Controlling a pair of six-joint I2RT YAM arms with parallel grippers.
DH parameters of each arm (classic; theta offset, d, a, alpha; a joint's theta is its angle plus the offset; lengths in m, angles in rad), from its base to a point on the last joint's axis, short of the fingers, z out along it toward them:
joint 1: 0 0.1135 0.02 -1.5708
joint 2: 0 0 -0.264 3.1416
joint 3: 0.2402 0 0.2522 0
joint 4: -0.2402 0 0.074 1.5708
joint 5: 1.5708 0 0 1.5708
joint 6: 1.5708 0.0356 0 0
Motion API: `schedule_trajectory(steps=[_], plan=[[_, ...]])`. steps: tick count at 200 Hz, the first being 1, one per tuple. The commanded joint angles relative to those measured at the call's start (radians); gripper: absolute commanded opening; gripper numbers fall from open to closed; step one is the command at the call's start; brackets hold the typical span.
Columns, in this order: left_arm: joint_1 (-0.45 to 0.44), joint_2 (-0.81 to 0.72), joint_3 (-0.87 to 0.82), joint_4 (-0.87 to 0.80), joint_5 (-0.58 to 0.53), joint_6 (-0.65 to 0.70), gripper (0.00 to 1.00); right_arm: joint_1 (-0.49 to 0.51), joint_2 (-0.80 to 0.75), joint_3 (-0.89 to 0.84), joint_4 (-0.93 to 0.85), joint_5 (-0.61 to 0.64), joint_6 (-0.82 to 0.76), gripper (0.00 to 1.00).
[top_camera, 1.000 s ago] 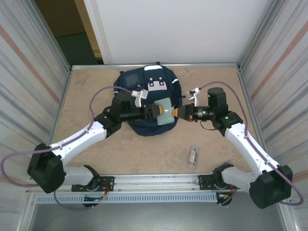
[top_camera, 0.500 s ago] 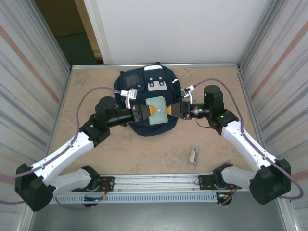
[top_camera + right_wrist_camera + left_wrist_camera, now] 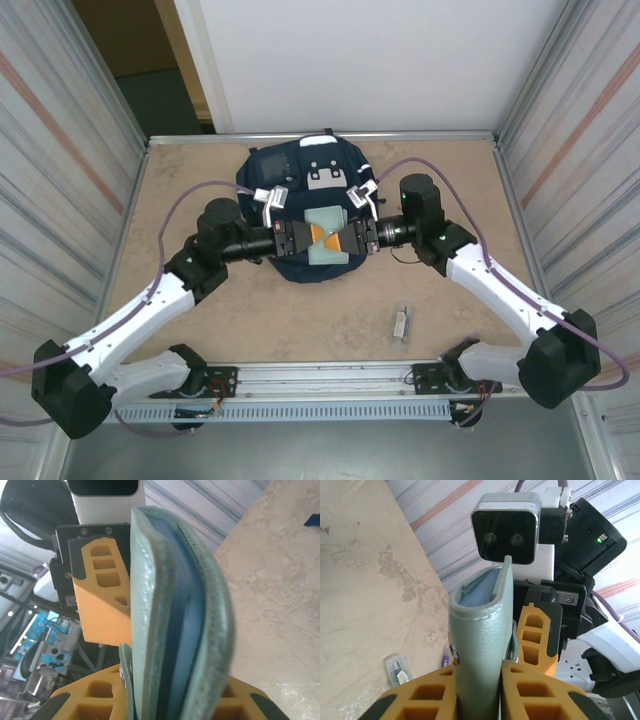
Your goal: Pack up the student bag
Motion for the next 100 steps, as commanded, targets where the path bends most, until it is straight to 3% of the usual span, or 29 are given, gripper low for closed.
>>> schedule_trajectory(steps=[1, 12, 30, 43, 65, 84, 100], plan=[[-0.001, 0.013, 0.050, -0.033, 0.025, 0.042, 0.26, 0.004, 0.008, 0.045, 0.027, 0.035, 0.027, 0.10], [0.007, 0.007, 0.065, -0.064, 0.014, 0.075, 0.37, -0.005, -0.003, 0.039, 0.019, 0.056, 0.038, 0.06], [0.031, -0.016, 0.083, -0.127, -0.023, 0.177, 0.46, -0.045, -0.019, 0.027, 0.009, 0.069, 0.045, 0.03], [0.041, -0.035, 0.092, -0.188, -0.088, 0.327, 0.53, -0.092, -0.032, 0.033, -0.042, 0.079, 0.049, 0.03], [0.041, -0.052, 0.081, -0.247, -0.180, 0.682, 0.57, -0.190, -0.066, 0.029, -0.156, 0.133, 0.029, 0.05], [0.042, -0.023, 0.076, -0.292, -0.198, 0.977, 0.53, -0.282, -0.070, 0.048, -0.321, 0.231, -0.030, 0.05], [0.040, 0.031, 0.108, -0.368, -0.248, 1.151, 0.55, -0.361, -0.069, 0.055, -0.418, 0.273, -0.039, 0.04]])
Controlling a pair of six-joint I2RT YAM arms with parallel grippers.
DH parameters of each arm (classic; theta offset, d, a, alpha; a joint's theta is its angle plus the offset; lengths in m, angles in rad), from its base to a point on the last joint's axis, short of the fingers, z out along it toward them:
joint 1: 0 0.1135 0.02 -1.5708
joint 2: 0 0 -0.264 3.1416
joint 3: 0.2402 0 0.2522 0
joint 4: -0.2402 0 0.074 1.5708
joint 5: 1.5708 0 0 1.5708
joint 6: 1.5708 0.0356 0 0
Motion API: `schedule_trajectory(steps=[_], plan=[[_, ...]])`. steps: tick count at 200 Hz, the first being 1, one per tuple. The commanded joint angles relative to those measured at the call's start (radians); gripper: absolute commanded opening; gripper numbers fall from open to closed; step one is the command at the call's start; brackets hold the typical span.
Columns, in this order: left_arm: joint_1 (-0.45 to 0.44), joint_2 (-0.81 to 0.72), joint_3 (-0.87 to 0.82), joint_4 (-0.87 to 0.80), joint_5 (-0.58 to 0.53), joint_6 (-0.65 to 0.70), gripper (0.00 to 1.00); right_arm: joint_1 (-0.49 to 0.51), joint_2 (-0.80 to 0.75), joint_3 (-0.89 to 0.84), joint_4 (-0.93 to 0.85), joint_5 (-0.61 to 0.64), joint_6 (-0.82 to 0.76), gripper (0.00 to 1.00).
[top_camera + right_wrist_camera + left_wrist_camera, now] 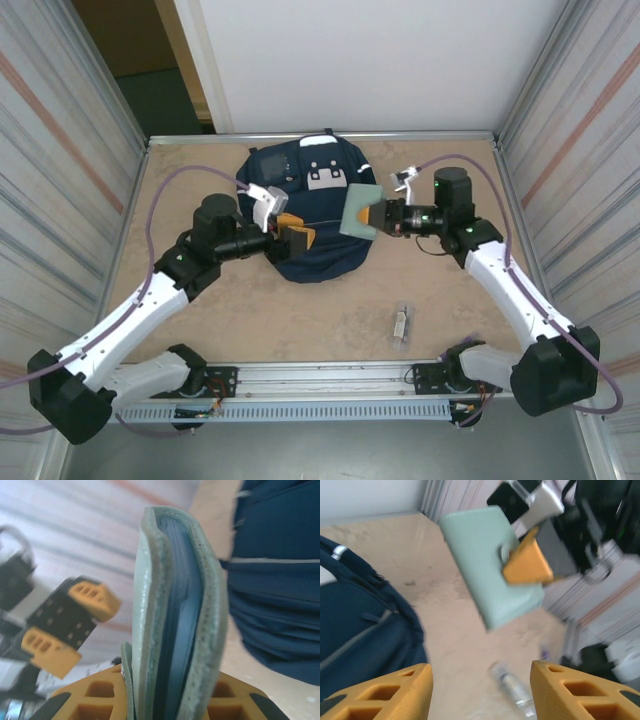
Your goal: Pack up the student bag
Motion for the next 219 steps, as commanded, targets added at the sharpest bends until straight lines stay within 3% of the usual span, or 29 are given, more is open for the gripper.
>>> schedule_trajectory(steps=[1, 26, 42, 56, 78, 116, 138, 154, 166, 180, 219], plan=[[0.002, 0.058, 0.052, -0.135, -0.097, 0.451, 0.55, -0.088, -0.027, 0.044, -0.206, 0.105, -0.047, 0.04], [0.002, 0.148, 0.065, -0.167, -0.193, 0.639, 0.64, -0.133, -0.067, 0.011, -0.257, 0.219, -0.087, 0.04], [0.002, 0.209, 0.060, -0.141, -0.252, 0.722, 0.64, -0.146, -0.070, 0.015, -0.298, 0.235, -0.112, 0.04], [0.004, 0.289, 0.082, -0.124, -0.294, 0.750, 0.57, -0.147, -0.072, 0.026, -0.336, 0.255, -0.147, 0.04], [0.005, 0.428, 0.154, -0.151, -0.314, 0.757, 0.55, -0.150, -0.070, 0.013, -0.331, 0.290, -0.159, 0.04], [0.004, 0.595, 0.206, -0.133, -0.328, 0.768, 0.63, -0.151, -0.088, -0.008, -0.296, 0.261, -0.168, 0.08], [0.003, 0.690, 0.249, -0.121, -0.411, 0.755, 0.63, -0.160, -0.098, -0.022, -0.285, 0.262, -0.169, 0.08], [0.003, 0.734, 0.295, -0.121, -0.456, 0.728, 0.47, -0.160, -0.101, -0.024, -0.285, 0.251, -0.169, 0.08], [0.003, 0.757, 0.337, -0.149, -0.439, 0.710, 0.26, -0.160, -0.104, -0.046, -0.263, 0.248, -0.164, 0.08], [0.004, 0.768, 0.385, -0.206, -0.394, 0.685, 0.13, -0.162, -0.092, -0.048, -0.266, 0.240, -0.167, 0.08], [-0.014, 0.697, 0.408, -0.238, -0.341, 0.661, 0.03, -0.162, -0.072, -0.084, -0.249, 0.217, -0.153, 0.09]])
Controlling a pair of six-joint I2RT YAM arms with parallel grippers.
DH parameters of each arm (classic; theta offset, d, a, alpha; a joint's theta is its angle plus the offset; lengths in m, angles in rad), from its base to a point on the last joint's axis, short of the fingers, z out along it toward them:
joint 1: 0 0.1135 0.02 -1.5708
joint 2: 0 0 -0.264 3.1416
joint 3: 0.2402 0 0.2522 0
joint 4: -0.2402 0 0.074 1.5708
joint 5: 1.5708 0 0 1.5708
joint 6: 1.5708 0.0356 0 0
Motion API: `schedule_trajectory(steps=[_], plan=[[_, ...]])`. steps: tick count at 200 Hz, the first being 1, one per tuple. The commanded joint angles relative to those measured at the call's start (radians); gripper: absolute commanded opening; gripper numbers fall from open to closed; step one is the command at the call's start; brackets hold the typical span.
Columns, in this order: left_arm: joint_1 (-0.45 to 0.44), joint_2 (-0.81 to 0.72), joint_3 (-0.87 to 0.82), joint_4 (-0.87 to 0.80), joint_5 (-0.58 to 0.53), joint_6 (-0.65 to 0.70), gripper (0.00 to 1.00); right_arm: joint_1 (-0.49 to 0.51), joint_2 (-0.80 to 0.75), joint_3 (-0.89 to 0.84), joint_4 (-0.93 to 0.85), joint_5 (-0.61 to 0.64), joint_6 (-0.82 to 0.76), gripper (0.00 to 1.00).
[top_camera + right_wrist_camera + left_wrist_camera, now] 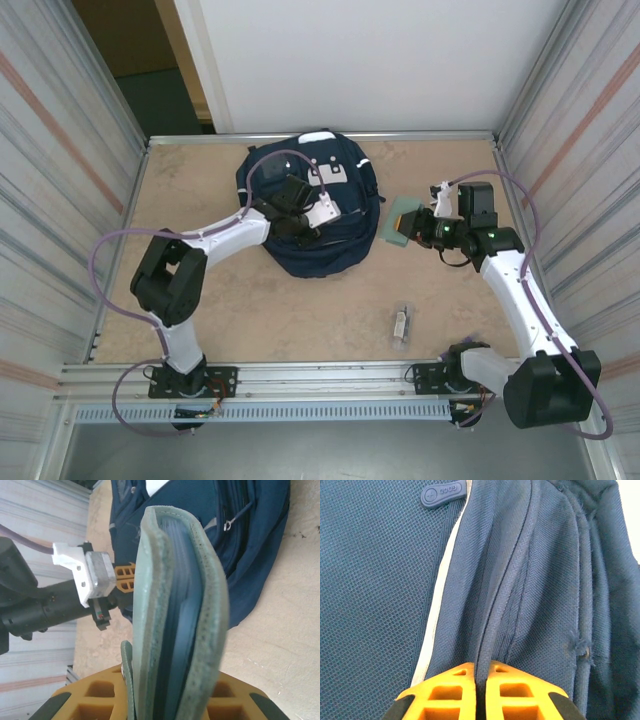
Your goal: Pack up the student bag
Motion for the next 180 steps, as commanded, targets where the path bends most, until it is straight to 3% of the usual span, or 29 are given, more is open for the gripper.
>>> schedule_trajectory(steps=[1, 38, 65, 103, 148, 180], plan=[[-0.009, -0.074, 0.039, -0.041, 0.020, -0.032, 0.03, -0.006, 0.005, -0.040, 0.041, -0.041, -0.004, 0.09], [-0.006, -0.184, 0.125, -0.065, -0.029, -0.127, 0.00, 0.025, 0.054, -0.058, 0.047, -0.089, 0.141, 0.09], [0.022, -0.219, 0.231, -0.081, -0.014, -0.283, 0.00, 0.141, 0.095, -0.063, 0.163, -0.087, 0.311, 0.08], [0.039, -0.206, 0.356, -0.094, 0.151, -0.456, 0.00, 0.316, 0.254, -0.014, 0.358, 0.068, 0.493, 0.07], [0.039, -0.201, 0.359, -0.063, 0.279, -0.605, 0.00, 0.331, 0.514, 0.025, 0.653, 0.237, 0.740, 0.10], [0.040, -0.233, 0.268, 0.074, 0.391, -0.704, 0.00, 0.342, 0.691, 0.162, 0.755, 0.243, 0.759, 0.13]])
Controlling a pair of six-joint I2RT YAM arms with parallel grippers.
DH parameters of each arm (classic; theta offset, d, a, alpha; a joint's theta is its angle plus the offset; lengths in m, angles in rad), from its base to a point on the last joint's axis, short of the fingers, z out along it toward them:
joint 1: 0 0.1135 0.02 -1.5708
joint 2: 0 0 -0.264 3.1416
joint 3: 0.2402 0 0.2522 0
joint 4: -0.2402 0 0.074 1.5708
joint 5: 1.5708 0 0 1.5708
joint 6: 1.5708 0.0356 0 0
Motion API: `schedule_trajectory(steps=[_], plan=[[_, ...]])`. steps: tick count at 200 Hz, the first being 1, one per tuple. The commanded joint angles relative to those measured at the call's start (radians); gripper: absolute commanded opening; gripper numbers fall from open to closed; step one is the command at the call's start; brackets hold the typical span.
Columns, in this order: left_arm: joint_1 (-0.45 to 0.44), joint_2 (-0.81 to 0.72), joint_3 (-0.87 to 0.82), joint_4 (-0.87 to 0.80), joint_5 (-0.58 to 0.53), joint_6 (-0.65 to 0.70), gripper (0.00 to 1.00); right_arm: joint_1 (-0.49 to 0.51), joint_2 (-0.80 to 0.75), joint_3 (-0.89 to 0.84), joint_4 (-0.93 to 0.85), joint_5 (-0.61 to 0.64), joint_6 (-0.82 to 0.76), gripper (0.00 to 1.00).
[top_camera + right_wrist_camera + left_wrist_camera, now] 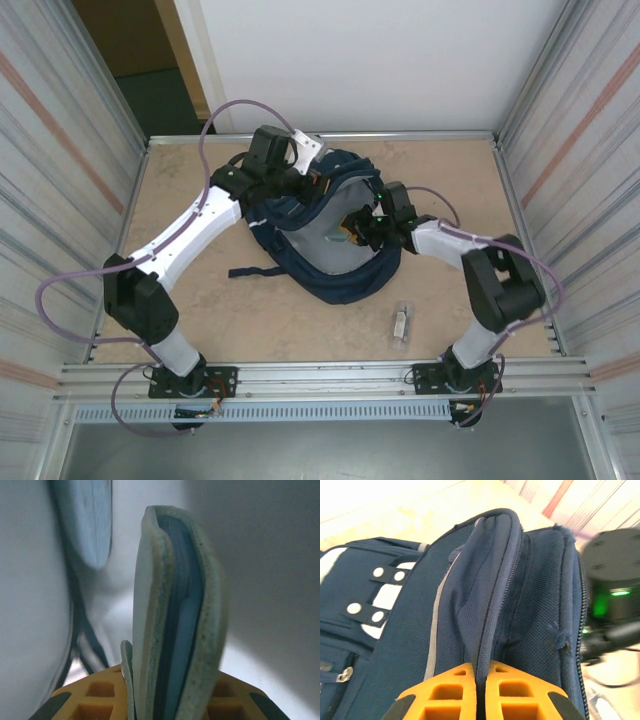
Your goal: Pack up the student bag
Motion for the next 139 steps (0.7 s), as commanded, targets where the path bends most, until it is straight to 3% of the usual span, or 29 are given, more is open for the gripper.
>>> schedule_trajectory(steps=[1, 45, 73, 139], plan=[[-0.005, -0.074, -0.030, 0.226, 0.164, -0.126, 0.00, 0.012, 0.088, 0.124, 0.173, 0.052, 0.074, 0.13], [-0.005, -0.088, -0.070, 0.288, 0.204, -0.169, 0.00, 0.021, 0.171, 0.213, 0.191, 0.100, 0.112, 0.14], [-0.006, -0.095, -0.088, 0.308, 0.234, -0.175, 0.00, 0.048, 0.220, 0.246, 0.152, 0.202, 0.086, 0.16], [-0.008, -0.109, -0.125, 0.379, 0.244, -0.193, 0.00, 0.068, 0.365, 0.233, 0.371, 0.189, 0.142, 0.22]])
